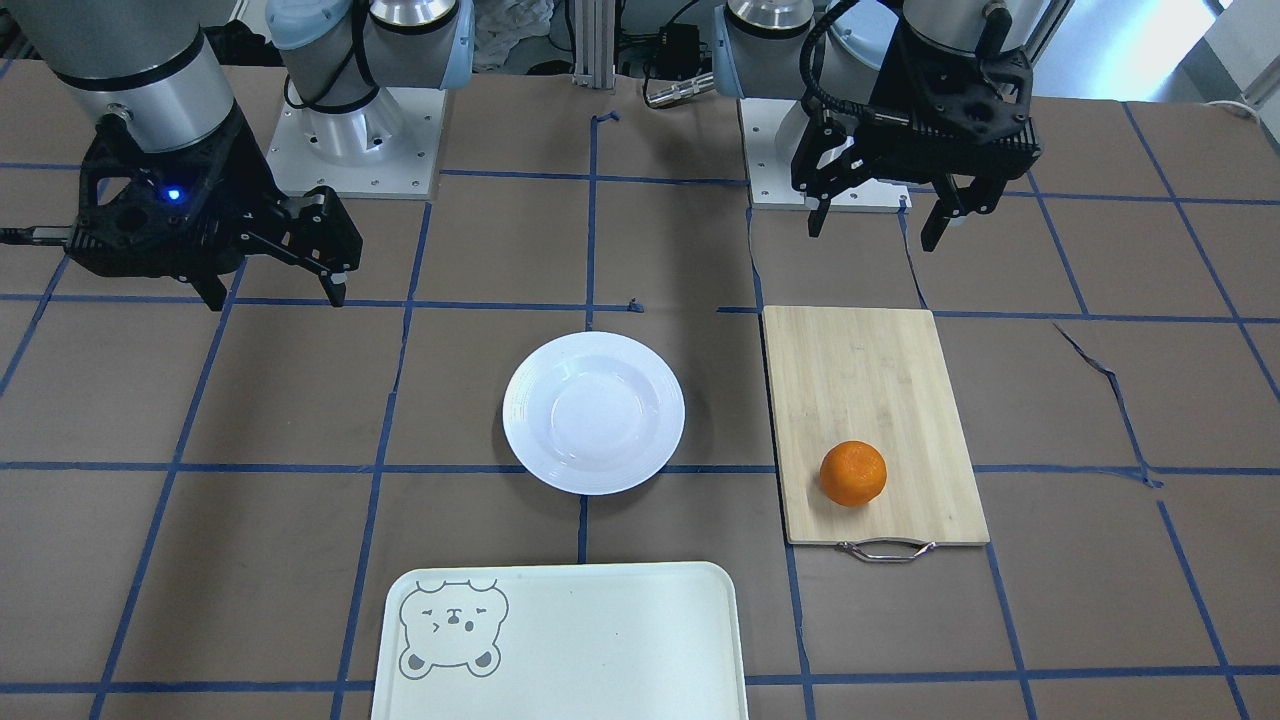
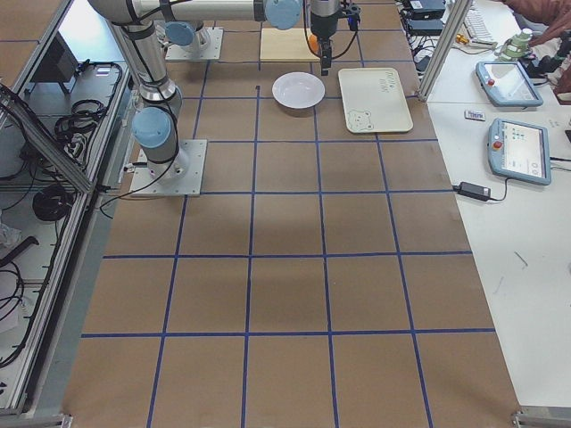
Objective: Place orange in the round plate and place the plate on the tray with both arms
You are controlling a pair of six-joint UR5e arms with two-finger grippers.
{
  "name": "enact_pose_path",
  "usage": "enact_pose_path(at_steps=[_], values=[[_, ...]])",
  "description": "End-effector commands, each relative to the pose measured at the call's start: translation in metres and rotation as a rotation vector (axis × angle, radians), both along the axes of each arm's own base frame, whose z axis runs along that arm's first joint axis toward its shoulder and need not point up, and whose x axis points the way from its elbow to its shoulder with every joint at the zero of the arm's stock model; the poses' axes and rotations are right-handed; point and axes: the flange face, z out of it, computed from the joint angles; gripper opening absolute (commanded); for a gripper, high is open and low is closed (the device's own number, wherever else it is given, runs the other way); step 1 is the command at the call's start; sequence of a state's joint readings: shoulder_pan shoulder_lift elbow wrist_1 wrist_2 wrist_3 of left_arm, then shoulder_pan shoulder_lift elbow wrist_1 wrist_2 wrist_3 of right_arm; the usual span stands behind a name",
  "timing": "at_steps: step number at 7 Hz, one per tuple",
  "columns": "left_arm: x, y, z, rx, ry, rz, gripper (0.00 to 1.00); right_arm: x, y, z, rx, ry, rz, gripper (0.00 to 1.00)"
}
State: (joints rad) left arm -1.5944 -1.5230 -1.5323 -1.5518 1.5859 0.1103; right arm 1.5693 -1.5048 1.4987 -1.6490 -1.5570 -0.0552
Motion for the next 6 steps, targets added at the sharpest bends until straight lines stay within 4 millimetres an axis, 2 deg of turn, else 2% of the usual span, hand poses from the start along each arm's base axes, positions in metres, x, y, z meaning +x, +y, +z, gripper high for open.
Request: enact_pose_path(at_steps=[1, 4, 5, 6], values=[[0.000, 0.000, 0.000, -0.001, 0.000, 0.000, 1.00, 0.000, 0.000, 0.000, 0.000, 0.000, 0.000, 1.00], [0.004, -0.003, -0.006, 0.009, 0.013, 0.010, 1.00, 0.000, 0.000, 0.000, 0.000, 0.000, 0.000, 1.00], [0.006, -0.010, -0.021, 0.041, 0.010, 0.015, 1.00, 0.000, 0.000, 0.000, 0.000, 0.000, 0.000, 1.00], [0.012, -0.022, -0.044, 0.085, 0.001, 0.029, 1.00, 0.000, 0.000, 0.000, 0.000, -0.002, 0.000, 1.00]])
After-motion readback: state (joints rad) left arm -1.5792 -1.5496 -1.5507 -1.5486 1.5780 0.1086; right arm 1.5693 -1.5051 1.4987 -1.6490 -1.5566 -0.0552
